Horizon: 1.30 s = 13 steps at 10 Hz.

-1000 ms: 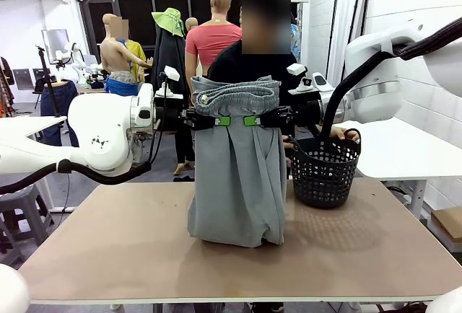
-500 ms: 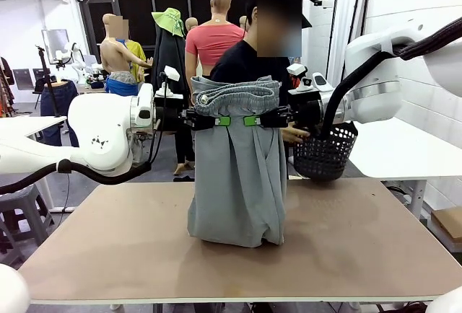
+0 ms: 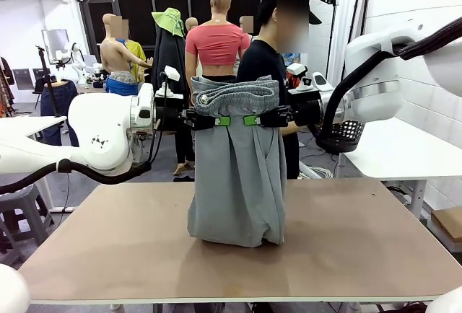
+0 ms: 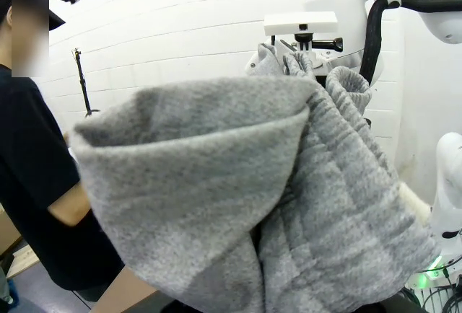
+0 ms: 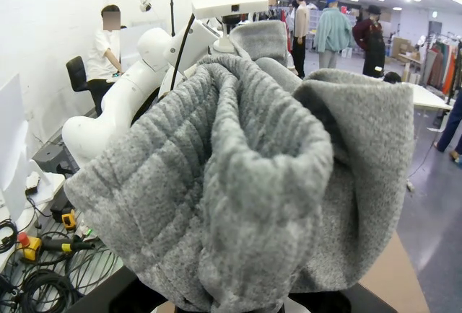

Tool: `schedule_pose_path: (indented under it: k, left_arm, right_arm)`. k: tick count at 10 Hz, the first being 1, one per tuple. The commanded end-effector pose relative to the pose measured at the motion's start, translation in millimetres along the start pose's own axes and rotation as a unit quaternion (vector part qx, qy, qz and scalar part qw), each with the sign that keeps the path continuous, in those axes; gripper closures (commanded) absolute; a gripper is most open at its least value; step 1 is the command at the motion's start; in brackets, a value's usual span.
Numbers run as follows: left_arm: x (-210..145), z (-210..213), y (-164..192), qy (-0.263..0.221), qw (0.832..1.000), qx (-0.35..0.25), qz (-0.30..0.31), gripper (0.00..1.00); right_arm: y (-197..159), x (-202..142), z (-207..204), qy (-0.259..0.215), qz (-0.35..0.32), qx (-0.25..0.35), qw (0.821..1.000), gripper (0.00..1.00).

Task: Fold the training pants.
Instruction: Fold the Training pants in half.

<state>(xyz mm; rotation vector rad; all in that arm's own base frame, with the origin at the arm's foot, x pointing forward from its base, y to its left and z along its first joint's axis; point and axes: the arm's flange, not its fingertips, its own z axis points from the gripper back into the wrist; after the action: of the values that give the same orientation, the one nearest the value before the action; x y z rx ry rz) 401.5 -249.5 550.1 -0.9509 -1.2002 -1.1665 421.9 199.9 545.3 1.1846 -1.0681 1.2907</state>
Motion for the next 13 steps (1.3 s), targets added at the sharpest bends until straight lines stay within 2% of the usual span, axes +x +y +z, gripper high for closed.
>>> schedule_pose_path:
  k: [1,4,7,8,9,13]
  left_arm:
    - [23.5,-10.1,21.1,0.027,0.999,0.006,-0.02,1.0]
    - [71.5,-14.8,61.2,0.03,0.998,0.029,-0.054,1.0]
    - [106.8,-10.2,88.0,0.004,0.997,0.054,-0.06,1.0]
    - [87.5,0.3,69.7,0.018,0.997,0.047,-0.057,1.0]
    - [87.5,0.3,69.7,0.018,0.997,0.047,-0.057,1.0]
    - [87.2,-0.4,72.8,0.021,0.997,0.048,-0.053,1.0]
  right_arm:
    - [-22.6,26.8,-2.3,0.009,0.034,-0.008,0.999,1.0]
    - [-69.4,76.7,-4.7,0.028,0.086,-0.023,0.996,1.0]
    - [-98.2,102.9,-2.0,0.028,0.069,-0.016,0.997,1.0]
    - [-89.3,101.3,1.0,0.026,0.057,-0.024,0.998,1.0]
    - [-87.8,99.7,3.7,0.018,0.091,-0.024,0.995,1.0]
    - [-94.2,97.5,5.8,0.017,0.08,-0.026,0.996,1.0]
